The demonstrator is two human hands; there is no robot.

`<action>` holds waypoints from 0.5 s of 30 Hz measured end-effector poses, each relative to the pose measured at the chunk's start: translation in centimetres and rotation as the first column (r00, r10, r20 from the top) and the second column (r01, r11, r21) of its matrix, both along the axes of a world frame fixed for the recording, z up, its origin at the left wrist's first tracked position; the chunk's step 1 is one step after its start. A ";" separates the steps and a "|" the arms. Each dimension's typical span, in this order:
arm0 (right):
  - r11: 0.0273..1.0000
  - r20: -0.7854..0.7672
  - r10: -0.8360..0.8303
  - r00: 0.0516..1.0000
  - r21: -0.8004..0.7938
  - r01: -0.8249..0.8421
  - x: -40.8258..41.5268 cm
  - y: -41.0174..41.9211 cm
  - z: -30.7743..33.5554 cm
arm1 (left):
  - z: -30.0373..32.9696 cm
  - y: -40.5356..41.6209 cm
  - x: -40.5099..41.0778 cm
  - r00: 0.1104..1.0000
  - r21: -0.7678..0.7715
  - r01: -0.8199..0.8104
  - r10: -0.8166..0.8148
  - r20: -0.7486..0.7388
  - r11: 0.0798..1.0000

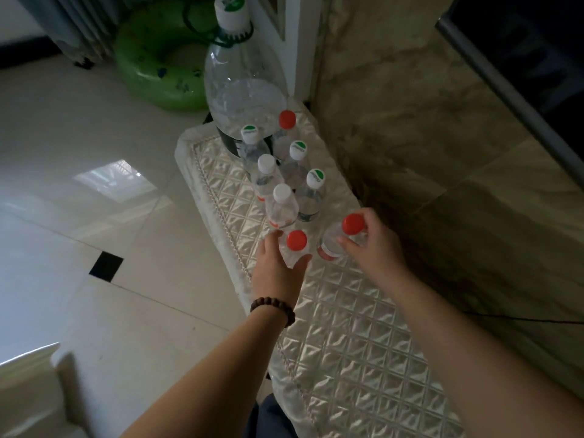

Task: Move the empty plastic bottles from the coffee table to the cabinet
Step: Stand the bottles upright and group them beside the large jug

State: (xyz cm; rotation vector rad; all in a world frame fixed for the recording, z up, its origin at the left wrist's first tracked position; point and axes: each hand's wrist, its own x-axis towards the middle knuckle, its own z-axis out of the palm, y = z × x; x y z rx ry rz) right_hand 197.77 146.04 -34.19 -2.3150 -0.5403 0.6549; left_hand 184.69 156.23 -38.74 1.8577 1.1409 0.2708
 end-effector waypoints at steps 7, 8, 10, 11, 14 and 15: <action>0.993 0.013 0.101 0.995 0.064 -0.101 0.8 3.5 -0.7 | -0.4 0.5 1.6 0.998 0.027 -0.060 0.060 -0.032 0.998; 0.992 0.012 0.112 0.994 0.056 -0.112 0.8 3.6 -0.8 | -0.5 0.4 1.7 0.997 0.035 -0.067 0.068 -0.038 0.997; 0.992 0.006 0.123 0.992 0.032 -0.123 0.9 3.6 -1.2 | -0.6 0.4 1.7 0.996 0.044 -0.071 0.074 -0.051 0.996; 0.992 0.000 0.123 0.992 0.021 -0.123 0.9 3.5 -1.3 | -0.6 0.4 1.7 0.996 0.042 -0.066 0.069 -0.057 0.997; 0.992 -0.021 0.126 0.992 0.005 -0.126 1.0 3.2 -1.5 | -0.3 0.6 1.5 0.998 0.014 -0.046 0.047 -0.049 0.999; 0.991 -0.025 0.131 0.991 0.011 -0.131 1.1 3.1 -1.5 | -0.1 0.7 1.4 0.998 0.007 -0.043 0.043 -0.036 0.999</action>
